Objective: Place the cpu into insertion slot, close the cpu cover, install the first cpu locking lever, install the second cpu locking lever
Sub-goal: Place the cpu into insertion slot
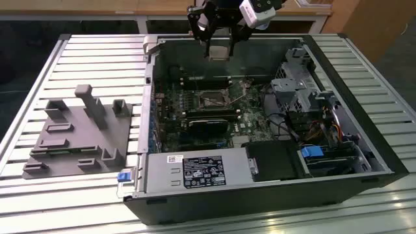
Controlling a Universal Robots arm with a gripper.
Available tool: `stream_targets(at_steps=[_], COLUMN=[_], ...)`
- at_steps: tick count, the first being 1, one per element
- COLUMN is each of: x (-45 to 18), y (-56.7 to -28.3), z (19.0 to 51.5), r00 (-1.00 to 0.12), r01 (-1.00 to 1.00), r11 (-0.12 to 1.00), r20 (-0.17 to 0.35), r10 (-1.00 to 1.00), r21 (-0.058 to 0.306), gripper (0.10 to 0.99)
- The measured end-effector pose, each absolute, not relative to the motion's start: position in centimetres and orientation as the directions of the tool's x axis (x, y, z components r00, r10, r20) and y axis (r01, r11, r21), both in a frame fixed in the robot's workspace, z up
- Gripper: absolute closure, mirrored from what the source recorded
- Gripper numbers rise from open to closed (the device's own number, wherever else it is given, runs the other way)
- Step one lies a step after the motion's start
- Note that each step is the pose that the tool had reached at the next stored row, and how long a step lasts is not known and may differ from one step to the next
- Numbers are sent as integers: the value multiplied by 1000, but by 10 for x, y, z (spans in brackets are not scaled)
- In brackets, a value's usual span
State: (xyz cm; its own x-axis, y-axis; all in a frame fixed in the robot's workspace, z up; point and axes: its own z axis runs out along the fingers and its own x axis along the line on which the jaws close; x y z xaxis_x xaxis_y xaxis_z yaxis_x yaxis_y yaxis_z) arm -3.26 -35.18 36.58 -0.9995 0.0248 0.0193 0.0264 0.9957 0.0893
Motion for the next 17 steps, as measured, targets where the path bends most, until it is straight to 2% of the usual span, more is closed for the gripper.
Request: stream_targets(at_steps=[17], x=[-33], y=[-352], z=[366], r00=[-999], r01=[45], r11=[995], r20=[19], r10=[44], r21=[89], gripper=[545])
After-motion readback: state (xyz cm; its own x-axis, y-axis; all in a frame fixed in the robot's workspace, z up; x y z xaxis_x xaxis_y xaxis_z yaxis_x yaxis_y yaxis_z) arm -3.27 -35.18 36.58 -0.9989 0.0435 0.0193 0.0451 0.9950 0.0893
